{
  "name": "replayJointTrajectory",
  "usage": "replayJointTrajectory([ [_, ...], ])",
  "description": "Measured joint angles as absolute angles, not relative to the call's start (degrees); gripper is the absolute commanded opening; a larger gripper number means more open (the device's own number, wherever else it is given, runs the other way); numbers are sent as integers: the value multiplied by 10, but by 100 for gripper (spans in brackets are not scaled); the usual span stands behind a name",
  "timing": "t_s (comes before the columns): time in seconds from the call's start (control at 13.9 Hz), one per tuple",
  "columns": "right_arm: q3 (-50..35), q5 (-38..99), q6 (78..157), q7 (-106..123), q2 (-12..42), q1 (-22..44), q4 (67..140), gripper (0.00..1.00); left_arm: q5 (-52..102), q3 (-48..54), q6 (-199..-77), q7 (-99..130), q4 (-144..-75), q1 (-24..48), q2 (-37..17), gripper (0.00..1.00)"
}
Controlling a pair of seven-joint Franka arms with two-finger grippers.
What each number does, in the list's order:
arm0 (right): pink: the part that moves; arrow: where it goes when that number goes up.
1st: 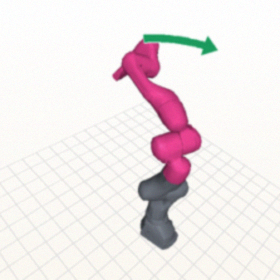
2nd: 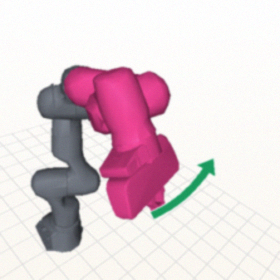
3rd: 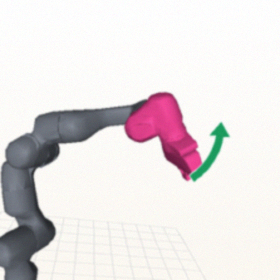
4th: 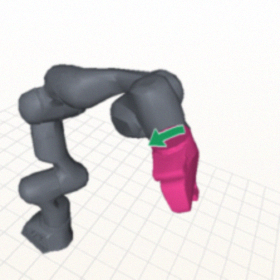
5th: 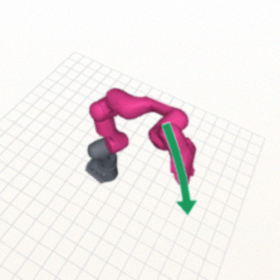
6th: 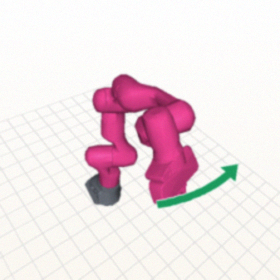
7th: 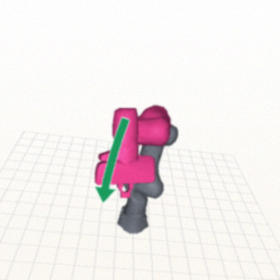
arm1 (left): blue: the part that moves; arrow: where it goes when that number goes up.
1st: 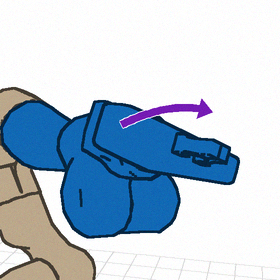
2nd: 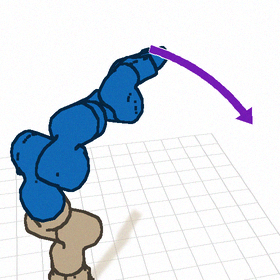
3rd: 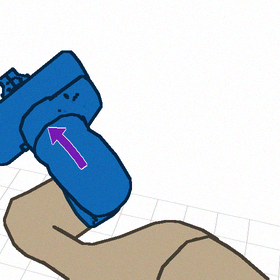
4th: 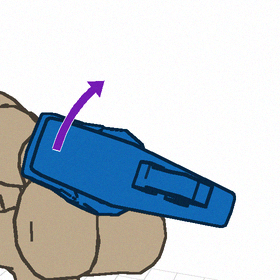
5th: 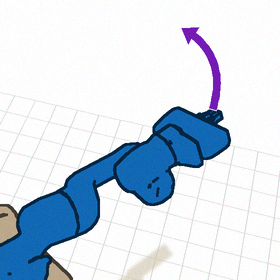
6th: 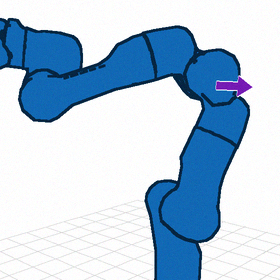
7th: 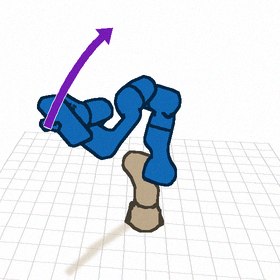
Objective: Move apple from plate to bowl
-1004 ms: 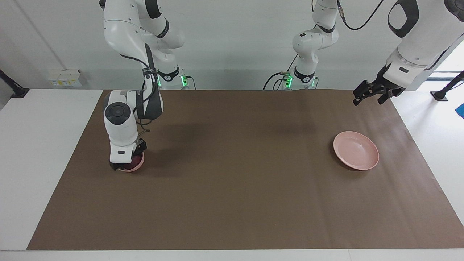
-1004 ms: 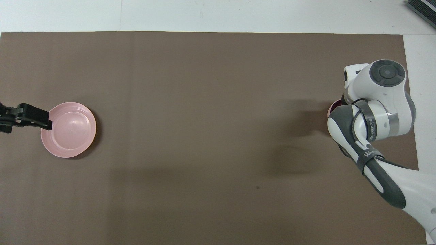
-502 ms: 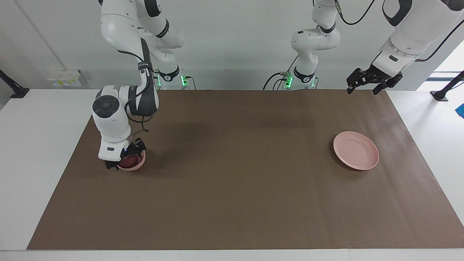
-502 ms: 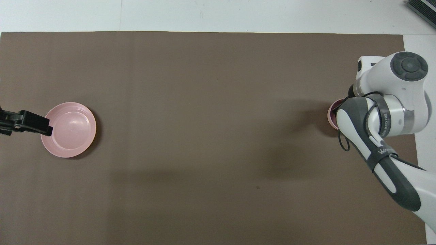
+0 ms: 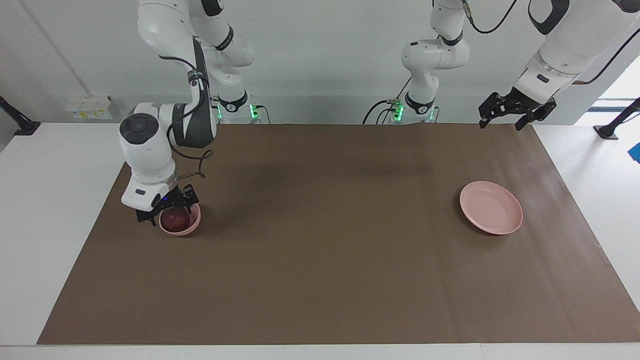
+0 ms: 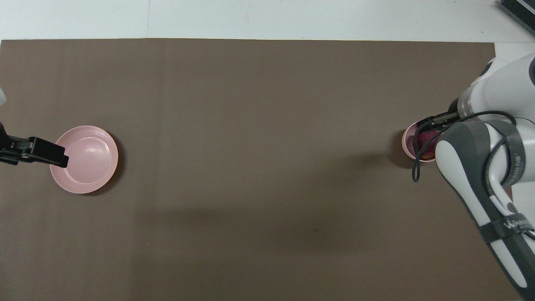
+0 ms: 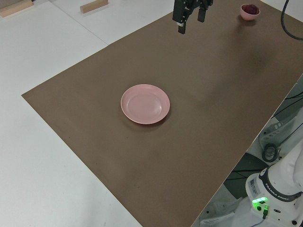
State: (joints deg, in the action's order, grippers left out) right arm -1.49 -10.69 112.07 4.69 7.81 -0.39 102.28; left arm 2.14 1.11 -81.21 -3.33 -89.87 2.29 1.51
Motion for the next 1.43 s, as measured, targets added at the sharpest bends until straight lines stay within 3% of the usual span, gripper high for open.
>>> replayJointTrajectory([
  [0.43, -17, -71, 1029, -75, 20, 60, 1025, 100, 21, 6, -812, -34, -899, 23, 17, 100],
  [0.72, -13, -37, 987, -79, -33, 57, 1015, 100, 21, 3, -815, -34, -899, 23, 17, 100],
  [1.22, 42, -7, 809, -39, -63, 30, 880, 100, 21, 2, -861, -34, -899, 23, 17, 100],
  [1.43, 62, 1, 781, -37, -70, 30, 856, 100, 21, 2, -861, -34, -899, 23, 17, 100],
])
